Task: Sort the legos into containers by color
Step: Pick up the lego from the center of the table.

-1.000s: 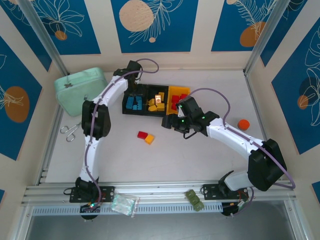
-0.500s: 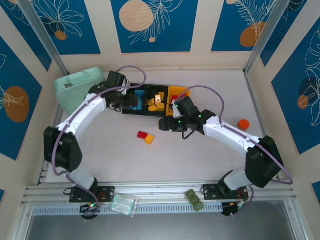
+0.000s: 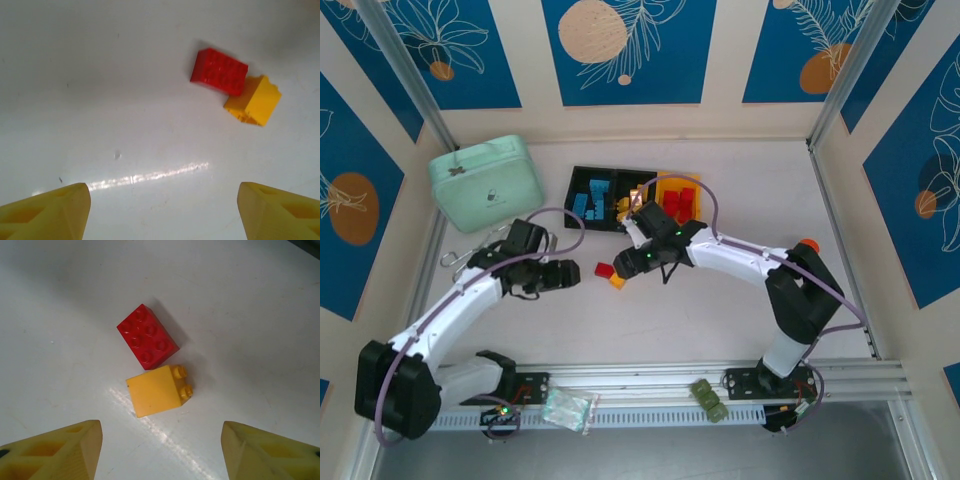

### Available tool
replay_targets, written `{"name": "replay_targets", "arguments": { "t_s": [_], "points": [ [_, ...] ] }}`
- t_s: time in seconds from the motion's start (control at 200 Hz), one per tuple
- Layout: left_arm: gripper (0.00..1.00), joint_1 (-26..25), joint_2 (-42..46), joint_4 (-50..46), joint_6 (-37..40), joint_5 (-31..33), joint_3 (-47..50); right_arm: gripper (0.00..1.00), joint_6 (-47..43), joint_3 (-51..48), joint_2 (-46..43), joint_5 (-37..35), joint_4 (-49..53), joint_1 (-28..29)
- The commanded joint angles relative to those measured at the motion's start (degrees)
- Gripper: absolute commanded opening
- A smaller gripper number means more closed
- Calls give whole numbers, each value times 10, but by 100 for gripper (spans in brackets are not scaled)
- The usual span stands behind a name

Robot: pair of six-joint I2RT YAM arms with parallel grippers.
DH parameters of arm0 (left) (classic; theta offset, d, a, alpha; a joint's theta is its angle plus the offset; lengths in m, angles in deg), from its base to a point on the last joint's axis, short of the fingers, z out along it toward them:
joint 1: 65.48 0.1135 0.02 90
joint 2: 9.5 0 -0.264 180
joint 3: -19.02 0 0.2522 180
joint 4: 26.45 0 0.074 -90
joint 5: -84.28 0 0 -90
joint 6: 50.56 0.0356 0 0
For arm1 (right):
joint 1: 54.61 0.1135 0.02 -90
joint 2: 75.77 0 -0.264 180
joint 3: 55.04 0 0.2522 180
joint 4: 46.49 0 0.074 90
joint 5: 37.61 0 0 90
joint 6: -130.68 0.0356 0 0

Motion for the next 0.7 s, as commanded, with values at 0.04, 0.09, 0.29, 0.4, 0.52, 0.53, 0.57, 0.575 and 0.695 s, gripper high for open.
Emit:
{"name": "replay_targets", "arguments": {
  "t_s": [0.04, 0.09, 0.29, 0.4, 0.52, 0.53, 0.57, 0.575, 0.695],
  "points": [
    [77, -1, 44, 18, -50, -43, 47, 64, -53, 32, 35, -45, -5, 24],
    [77, -2, 54, 17, -55, -43, 59, 64, -58, 38, 46, -54, -5, 30],
    [77, -1, 56, 13, -57, -32, 75, 64, -70, 57, 87, -69, -4, 46],
    [77, -1, 52, 16, -56, -31, 74, 64, -74, 64, 106, -76, -2, 55],
    [77, -1, 43, 21, -57, -31, 74, 63, -75, 71, 126, -88, 0, 63],
    [77, -1, 42, 21, -58, -31, 75, 63, -76, 71, 128, -90, 1, 65],
    [77, -1, 40, 23, -59, -31, 77, 62, -77, 75, 136, -95, 3, 68],
    [77, -1, 39, 23, -59, -32, 76, 62, -77, 75, 137, -96, 3, 68],
    [77, -2, 40, 23, -60, -32, 78, 51, -75, 86, 150, -101, 11, 72]
  ]
}}
